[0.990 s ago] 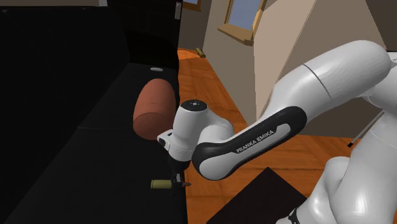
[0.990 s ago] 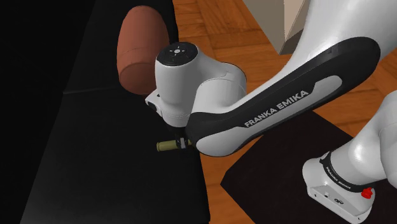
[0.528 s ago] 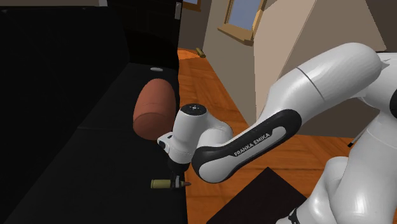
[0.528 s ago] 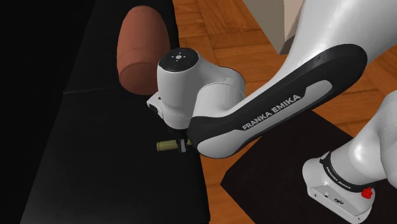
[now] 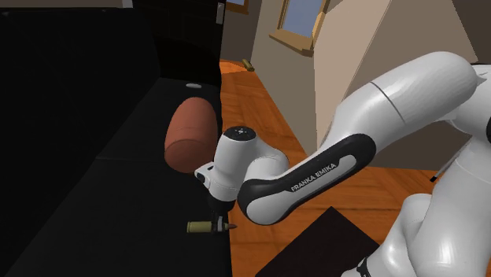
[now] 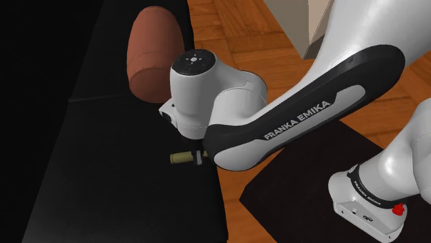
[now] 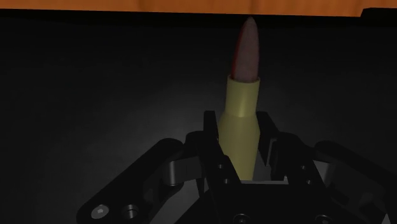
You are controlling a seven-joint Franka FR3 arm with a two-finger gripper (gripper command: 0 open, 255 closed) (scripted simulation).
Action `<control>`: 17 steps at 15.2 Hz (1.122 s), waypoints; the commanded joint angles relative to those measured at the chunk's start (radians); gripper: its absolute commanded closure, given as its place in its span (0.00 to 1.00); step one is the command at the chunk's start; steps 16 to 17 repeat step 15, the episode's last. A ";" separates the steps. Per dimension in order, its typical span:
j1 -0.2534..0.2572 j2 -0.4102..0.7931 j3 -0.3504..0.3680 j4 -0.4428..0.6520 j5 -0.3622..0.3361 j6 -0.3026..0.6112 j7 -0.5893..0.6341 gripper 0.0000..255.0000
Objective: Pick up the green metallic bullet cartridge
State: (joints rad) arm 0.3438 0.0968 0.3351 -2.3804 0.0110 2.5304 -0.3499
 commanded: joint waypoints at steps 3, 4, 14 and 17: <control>-0.002 -0.038 0.004 0.013 0.020 -0.050 -0.013 1.00; -0.003 -0.049 0.004 0.017 0.025 -0.064 -0.016 1.00; -0.005 -0.137 0.003 0.059 0.061 -0.190 -0.039 1.00; -0.005 -0.137 0.003 0.059 0.061 -0.190 -0.039 1.00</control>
